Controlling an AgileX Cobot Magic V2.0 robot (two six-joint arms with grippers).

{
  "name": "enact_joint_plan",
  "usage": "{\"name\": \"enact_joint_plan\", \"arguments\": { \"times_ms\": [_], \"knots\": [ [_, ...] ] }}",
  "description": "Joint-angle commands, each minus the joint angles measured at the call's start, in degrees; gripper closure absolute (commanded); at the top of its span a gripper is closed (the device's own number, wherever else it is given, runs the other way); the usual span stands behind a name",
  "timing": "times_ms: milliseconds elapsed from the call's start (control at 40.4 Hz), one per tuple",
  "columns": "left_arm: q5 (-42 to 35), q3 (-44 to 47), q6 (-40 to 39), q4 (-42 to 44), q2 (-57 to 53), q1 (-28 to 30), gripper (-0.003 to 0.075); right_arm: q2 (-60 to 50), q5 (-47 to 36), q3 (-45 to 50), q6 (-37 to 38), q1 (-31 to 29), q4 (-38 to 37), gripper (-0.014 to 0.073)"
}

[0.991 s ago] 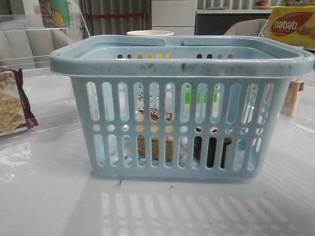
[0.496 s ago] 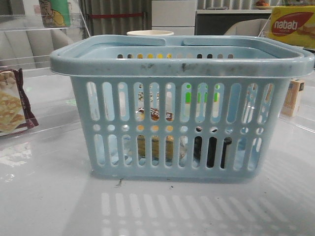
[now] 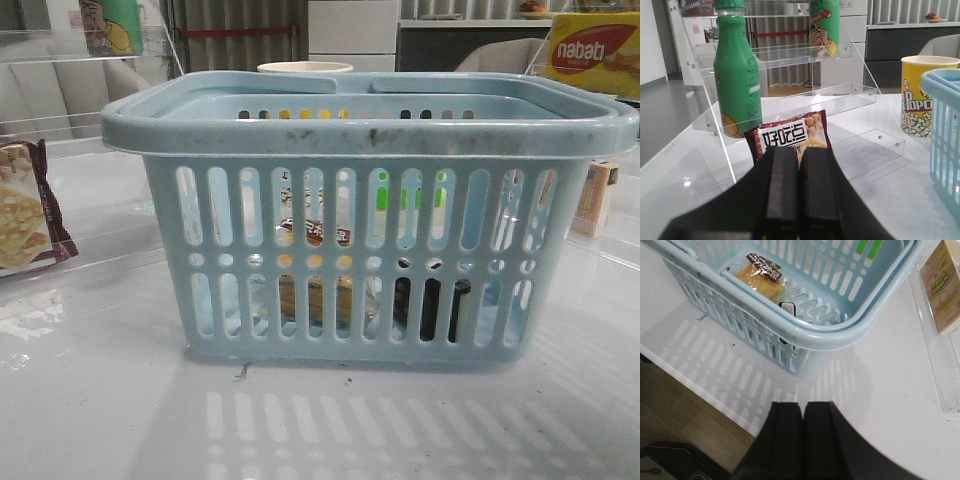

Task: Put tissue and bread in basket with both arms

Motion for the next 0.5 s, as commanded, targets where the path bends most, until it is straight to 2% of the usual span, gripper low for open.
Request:
{"name": "enact_joint_plan", "arguments": {
  "times_ms": [0,74,124,297,471],
  "knots": [
    [-5.34,0.04,-0.10,-0.57,-1.07,0.12,0.0629,-0.06,-3.72,-1.43,-0.46,0.13,-0.76,0.0539],
    [-5.34,0.04,-0.10,-0.57,-1.07,0.12,0.0629,-1.32,-4.13,-0.20,-0.46,-0.44,-1.15,0.0539],
    [-5.34,0.04,-0.10,-0.57,-1.07,0.12,0.0629,-2.88,-5.99,1.56,-0.46,-3.11,-1.15,0.0539],
    [-5.34,0.04,-0.10,-0.57,-1.07,0.12,0.0629,-13.61,-21.86,13.14,-0.46,-16.35,-1.15,0.0539],
    [-5.34,0.04,-0.10,-0.57,-1.07,0.12,0.0629,-26.18,-34.46,26.54,-0.46,-24.33,-1.10,0.0539]
  ]
}}
